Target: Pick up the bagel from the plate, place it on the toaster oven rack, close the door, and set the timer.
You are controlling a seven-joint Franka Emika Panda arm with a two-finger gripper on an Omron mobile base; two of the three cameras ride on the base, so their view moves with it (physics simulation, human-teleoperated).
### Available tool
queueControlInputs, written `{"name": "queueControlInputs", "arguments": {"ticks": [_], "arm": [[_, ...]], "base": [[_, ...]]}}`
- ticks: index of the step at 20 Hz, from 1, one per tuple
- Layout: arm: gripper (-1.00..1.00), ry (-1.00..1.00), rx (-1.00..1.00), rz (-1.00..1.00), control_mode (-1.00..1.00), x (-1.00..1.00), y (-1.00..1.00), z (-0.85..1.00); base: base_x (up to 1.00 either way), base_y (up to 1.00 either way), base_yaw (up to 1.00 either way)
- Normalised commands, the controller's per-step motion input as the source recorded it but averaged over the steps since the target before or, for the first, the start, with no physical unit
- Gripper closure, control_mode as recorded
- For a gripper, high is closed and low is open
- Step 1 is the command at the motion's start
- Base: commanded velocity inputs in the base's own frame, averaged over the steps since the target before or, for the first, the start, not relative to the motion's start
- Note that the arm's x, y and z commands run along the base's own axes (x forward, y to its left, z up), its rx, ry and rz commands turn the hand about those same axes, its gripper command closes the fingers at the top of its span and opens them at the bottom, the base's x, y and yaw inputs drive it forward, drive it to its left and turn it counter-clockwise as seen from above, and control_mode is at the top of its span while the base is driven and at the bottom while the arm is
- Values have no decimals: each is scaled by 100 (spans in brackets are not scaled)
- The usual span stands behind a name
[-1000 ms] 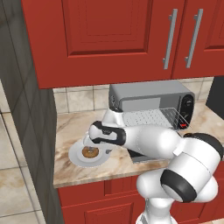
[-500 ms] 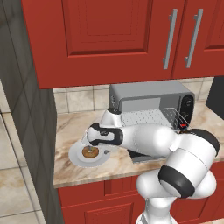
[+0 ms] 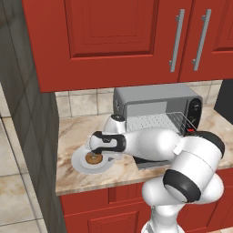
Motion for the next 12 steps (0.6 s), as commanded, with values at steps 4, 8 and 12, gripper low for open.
{"name": "queueControlInputs", "arguments": {"ticks": [4, 8, 12], "arm": [[-100, 0, 0, -8, -100, 11, 0, -3], [-100, 0, 0, -7, -100, 11, 3, -9], [-100, 0, 0, -6, -100, 12, 7, -12]], "base": [[0, 0, 0], [0, 0, 0], [0, 0, 0]]}}
